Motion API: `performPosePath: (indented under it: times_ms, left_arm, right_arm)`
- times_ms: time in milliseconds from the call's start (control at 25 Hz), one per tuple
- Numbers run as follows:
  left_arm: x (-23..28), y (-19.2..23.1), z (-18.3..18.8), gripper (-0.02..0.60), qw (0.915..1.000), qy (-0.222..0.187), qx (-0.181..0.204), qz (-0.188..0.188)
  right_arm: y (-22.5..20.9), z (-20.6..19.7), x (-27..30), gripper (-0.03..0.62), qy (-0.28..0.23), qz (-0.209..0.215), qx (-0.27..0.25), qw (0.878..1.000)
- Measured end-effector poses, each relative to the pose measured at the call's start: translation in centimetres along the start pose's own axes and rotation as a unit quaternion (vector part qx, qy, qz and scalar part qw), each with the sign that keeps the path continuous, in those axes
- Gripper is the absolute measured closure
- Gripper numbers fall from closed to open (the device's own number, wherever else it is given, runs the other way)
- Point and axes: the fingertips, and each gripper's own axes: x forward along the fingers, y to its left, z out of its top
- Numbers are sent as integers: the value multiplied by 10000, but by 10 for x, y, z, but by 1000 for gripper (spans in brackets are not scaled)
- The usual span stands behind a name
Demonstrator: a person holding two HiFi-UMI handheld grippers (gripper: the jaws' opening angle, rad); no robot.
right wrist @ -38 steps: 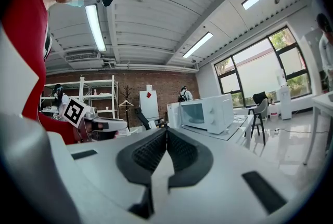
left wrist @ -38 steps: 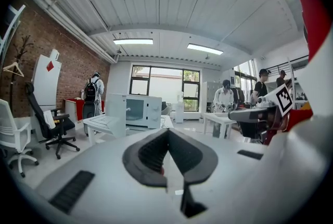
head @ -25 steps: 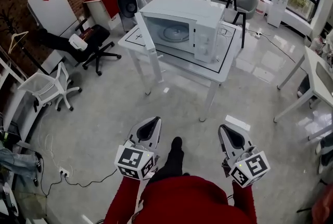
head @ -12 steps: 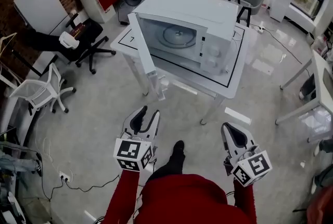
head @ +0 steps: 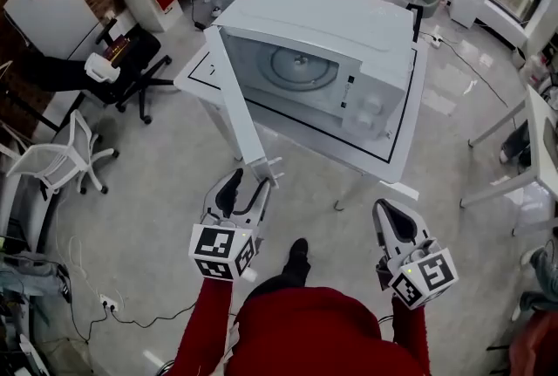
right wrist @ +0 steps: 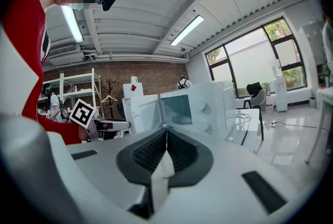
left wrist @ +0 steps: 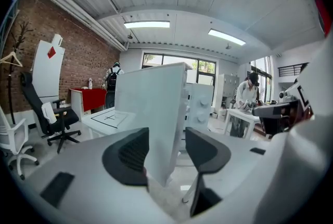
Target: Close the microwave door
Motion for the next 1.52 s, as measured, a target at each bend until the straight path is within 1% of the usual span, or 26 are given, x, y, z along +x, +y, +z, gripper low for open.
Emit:
performPosePath:
  times_ms: [440, 760, 920, 1240, 1520]
  left_arm:
    - [29, -19, 6, 362, 9981, 24, 102, -613]
    - [68, -48, 14, 370, 9931, 19, 287, -1140]
    - [91, -60, 18, 374, 9904, 40, 277, -1351]
    - [132, -75, 30, 374, 9867, 27, 340, -1592]
    - [158, -72, 44, 380, 9869, -73, 340, -1573]
  right_arm:
    - [-17, 2, 15, 579, 51, -240, 70, 9997]
    - [-27, 3, 25, 579, 87, -362, 112, 9992]
    - [-32, 6, 28, 579, 67, -433, 102, 9990]
    - [-49, 10, 30, 580, 38, -669, 138, 9977]
    - [-59, 12, 35, 580, 60, -755, 167, 9970]
